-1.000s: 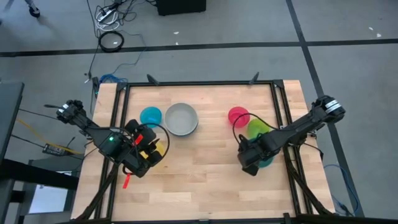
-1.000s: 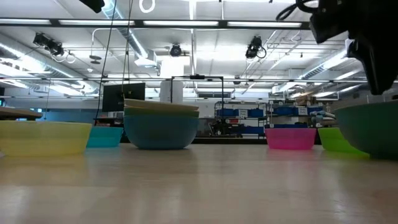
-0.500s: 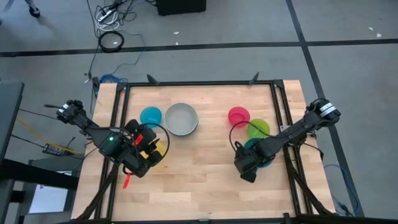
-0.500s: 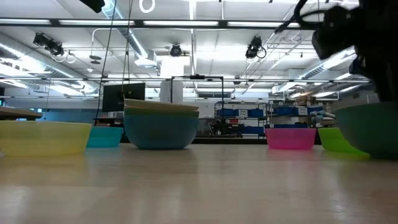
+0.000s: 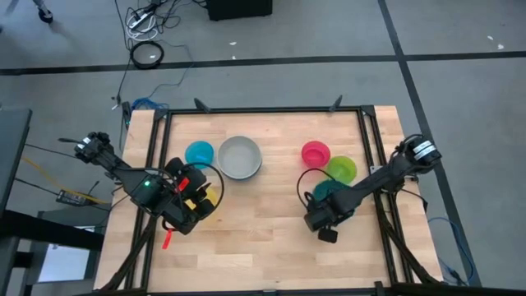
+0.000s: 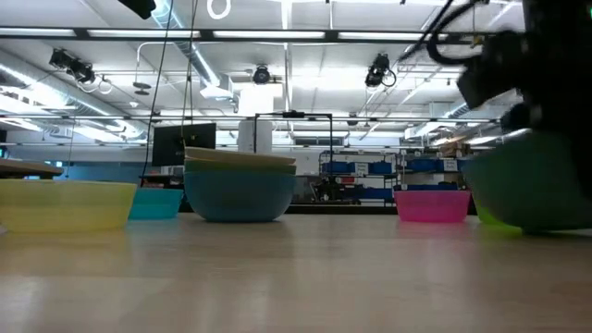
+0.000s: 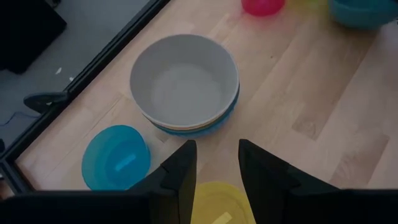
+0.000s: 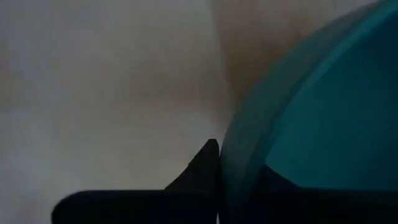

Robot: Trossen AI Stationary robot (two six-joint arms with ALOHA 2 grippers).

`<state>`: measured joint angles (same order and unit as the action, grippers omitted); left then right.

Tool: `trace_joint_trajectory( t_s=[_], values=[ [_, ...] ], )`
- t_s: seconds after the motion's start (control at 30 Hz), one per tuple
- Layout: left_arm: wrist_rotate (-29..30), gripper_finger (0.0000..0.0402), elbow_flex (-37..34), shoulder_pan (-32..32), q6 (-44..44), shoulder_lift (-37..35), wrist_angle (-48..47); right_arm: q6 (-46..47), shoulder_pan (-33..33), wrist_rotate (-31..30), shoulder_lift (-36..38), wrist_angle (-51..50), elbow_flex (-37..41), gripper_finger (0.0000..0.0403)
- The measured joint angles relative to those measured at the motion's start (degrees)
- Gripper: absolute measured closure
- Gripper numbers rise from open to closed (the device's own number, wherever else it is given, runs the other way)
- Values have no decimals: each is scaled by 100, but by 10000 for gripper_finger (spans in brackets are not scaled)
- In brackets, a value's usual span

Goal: Nest bowls inside each other
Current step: Stack the dark blue bowl on top of the gray bowl

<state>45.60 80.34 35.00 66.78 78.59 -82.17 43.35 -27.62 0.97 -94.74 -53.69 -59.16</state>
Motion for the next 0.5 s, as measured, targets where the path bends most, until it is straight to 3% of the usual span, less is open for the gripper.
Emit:
trace_joint_trajectory(
  t_s=[0.17,0.33,0.43,0.5],
  values=[
    [46,273,2,-1,-1,2,-5,-246,-6,89,397,-731,-798,398],
    [339,273,1,0,-7,2,-5,-1434,448,-1067,470,-856,-2010,400],
    [462,273,1,-2,-8,2,-7,-2550,988,-1694,311,-326,-2581,401],
    [626,273,1,-2,-9,4,0,-3315,1380,-1797,167,253,-2756,401]
  ],
)
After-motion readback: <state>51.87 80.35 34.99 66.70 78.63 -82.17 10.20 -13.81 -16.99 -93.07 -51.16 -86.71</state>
